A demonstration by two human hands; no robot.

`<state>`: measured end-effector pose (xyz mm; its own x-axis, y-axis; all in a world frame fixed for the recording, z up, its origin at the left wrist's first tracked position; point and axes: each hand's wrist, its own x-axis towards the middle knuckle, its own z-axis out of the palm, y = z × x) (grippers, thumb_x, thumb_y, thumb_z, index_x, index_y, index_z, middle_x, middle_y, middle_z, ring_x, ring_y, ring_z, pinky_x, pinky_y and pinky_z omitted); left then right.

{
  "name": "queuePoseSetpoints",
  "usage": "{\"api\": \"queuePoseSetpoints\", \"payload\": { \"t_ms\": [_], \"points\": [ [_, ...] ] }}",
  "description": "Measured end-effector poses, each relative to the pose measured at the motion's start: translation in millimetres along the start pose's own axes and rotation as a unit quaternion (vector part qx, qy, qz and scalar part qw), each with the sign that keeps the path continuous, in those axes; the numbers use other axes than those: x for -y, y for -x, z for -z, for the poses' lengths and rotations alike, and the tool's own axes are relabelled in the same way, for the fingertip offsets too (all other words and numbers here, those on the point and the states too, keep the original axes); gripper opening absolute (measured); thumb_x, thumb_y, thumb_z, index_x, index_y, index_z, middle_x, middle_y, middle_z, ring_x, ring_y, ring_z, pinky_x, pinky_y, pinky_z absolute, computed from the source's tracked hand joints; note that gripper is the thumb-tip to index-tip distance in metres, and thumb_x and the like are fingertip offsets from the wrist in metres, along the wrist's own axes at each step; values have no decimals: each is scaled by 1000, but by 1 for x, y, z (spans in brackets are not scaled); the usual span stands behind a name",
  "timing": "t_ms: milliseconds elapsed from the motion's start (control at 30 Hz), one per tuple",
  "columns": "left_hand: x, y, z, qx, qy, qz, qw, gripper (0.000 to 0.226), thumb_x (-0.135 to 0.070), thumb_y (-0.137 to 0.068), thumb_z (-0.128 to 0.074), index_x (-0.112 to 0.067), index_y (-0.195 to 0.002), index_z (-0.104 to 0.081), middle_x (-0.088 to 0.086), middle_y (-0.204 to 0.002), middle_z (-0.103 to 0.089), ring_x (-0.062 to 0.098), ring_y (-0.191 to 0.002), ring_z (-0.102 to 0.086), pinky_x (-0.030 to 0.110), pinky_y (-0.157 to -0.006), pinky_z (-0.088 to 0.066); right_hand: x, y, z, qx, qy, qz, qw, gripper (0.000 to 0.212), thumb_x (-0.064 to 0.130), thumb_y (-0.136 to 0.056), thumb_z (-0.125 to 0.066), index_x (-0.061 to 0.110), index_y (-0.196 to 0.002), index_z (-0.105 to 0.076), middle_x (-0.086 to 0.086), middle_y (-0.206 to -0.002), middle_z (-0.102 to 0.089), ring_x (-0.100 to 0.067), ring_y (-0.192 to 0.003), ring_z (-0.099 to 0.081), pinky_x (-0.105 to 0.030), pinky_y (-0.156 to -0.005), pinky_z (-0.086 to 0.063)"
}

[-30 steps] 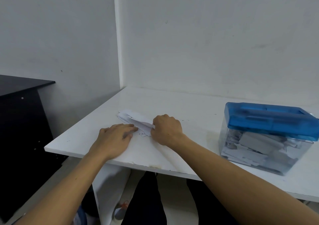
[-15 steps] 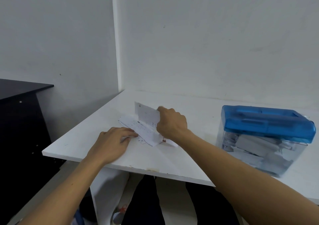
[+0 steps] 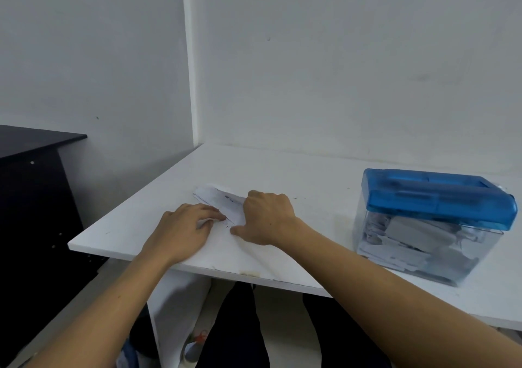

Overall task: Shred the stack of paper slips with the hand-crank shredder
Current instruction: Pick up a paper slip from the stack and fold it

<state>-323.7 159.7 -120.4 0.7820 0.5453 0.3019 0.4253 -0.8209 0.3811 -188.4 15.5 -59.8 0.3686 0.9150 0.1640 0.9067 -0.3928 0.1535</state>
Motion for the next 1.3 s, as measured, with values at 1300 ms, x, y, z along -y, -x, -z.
{"api": "queuePoseSetpoints", "payload": {
  "t_ms": [1300],
  "points": [
    [-19, 2, 10, -109, 166, 35, 979, 19, -24, -100, -57, -36, -99, -73, -19, -108, -70, 8, -108, -62, 28, -94, -48, -36, 5, 38, -79, -289, -99, 949, 7, 26, -93, -59, 21, -97, -64, 6, -94, -63, -18, -84, -60, -28, -62, -42]
  ]
}}
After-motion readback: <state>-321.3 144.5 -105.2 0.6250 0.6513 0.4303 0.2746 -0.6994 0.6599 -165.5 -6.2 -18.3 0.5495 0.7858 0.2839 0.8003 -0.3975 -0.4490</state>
